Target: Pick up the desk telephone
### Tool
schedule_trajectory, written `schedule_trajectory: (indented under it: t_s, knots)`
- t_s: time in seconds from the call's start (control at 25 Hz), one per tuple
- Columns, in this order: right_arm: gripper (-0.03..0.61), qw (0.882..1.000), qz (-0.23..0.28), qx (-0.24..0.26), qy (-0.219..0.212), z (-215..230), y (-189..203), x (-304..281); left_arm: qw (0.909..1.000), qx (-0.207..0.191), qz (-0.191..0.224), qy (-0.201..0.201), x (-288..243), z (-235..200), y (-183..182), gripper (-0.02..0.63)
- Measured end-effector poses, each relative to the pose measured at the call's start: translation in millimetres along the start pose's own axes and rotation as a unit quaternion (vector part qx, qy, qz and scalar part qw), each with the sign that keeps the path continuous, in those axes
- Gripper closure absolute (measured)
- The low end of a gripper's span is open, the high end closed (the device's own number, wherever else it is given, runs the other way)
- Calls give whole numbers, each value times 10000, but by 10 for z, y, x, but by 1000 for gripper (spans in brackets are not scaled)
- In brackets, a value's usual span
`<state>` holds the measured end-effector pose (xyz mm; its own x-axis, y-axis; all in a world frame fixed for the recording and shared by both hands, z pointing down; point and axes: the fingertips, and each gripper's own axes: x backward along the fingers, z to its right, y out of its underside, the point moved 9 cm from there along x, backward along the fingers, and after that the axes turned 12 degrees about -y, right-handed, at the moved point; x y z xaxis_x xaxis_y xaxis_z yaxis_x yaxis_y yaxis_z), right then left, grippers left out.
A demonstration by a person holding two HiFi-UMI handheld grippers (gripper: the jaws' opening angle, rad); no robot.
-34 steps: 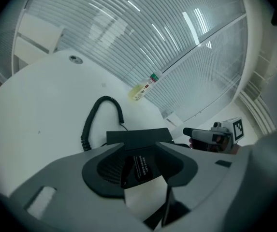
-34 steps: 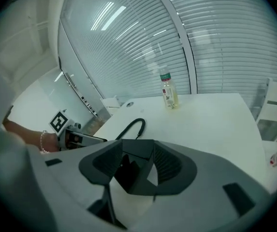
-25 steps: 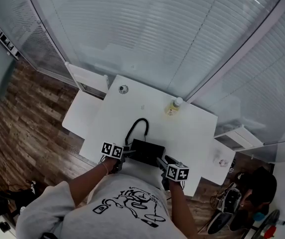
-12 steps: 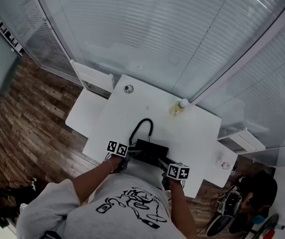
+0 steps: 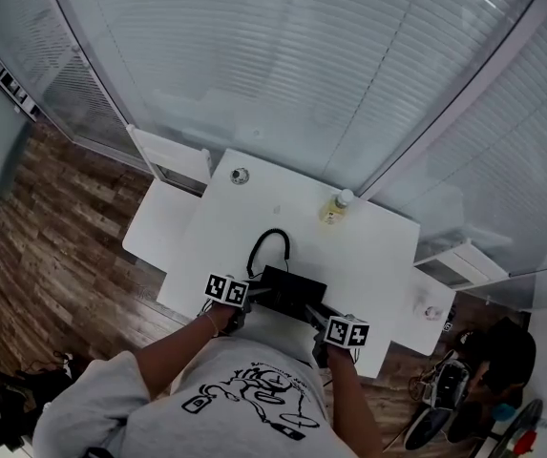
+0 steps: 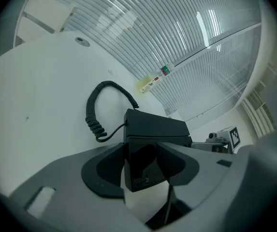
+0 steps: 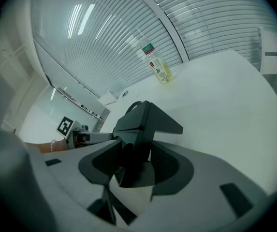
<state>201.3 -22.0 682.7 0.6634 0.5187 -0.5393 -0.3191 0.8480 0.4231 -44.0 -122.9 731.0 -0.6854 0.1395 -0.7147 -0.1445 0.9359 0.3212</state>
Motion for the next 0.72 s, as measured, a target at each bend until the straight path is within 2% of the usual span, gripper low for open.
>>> schedule_trajectory:
  t_s: [0.48,0.72]
  knots:
    - [397,9986,430,168,-248,-558,-417,409,9991,-117,382,115,565,484,-332,411]
    - [397,9969,602,391,-327,-868,-616,573,9970,-175,753,13,867,673,-456,411]
